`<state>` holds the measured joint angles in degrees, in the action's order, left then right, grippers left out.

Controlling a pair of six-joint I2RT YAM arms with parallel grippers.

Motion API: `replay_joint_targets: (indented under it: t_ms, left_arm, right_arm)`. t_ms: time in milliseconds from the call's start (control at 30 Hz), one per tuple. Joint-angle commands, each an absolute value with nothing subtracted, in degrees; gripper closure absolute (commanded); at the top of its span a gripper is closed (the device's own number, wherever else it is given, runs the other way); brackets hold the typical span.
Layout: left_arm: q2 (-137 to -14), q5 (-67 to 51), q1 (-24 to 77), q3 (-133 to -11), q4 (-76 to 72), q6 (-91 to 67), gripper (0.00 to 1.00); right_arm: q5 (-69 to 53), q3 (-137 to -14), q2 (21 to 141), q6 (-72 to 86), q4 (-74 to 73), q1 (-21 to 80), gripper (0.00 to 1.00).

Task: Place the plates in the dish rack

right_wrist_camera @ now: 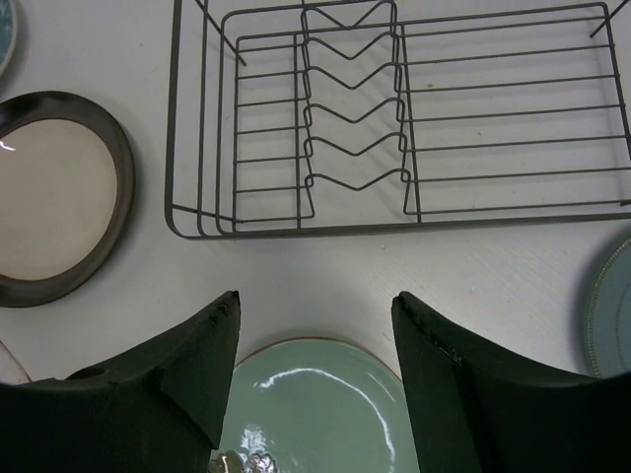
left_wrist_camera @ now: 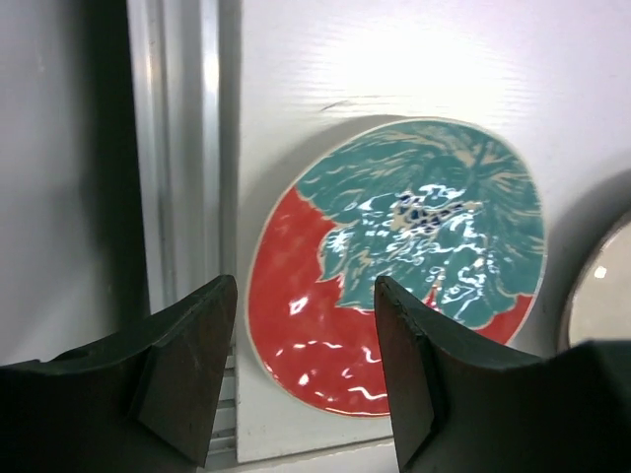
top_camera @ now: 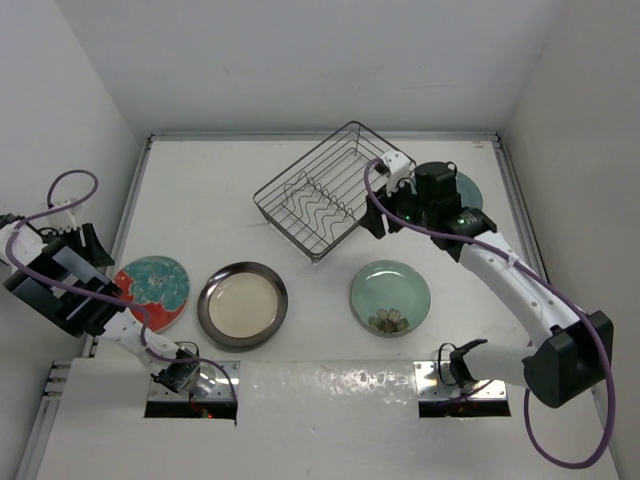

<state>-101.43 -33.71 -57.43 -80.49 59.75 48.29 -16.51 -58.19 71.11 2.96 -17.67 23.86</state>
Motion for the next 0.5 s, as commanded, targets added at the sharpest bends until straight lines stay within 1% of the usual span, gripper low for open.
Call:
replay_joint_targets:
  t_ms: [0, 133, 400, 467]
  left_arm:
    - [-103.7, -29.8, -58.62, -79.46, 57.05, 47.29, 0.45]
    - [-104.85, -24.98, -58.8, -74.89, 50.82, 46.84, 0.43]
    - [-109.51, -22.85, -58.8, -73.22, 49.84, 47.2, 0.41]
    - [-109.77, -23.11, -58.8, -72.33, 49.74, 47.46, 0.51]
  right_arm:
    - [-15.65, -61.08, 71.19, 1.32, -17.75, 24.52, 0.37]
    - [-15.29, -60.47, 70.75, 0.62, -17.93, 24.61, 0.37]
    - [-14.59, -60.73, 71.19, 0.44, -17.84, 25.75, 0.37]
    - [-14.33, -60.91, 71.19, 0.44, -18.02, 26.01, 0.37]
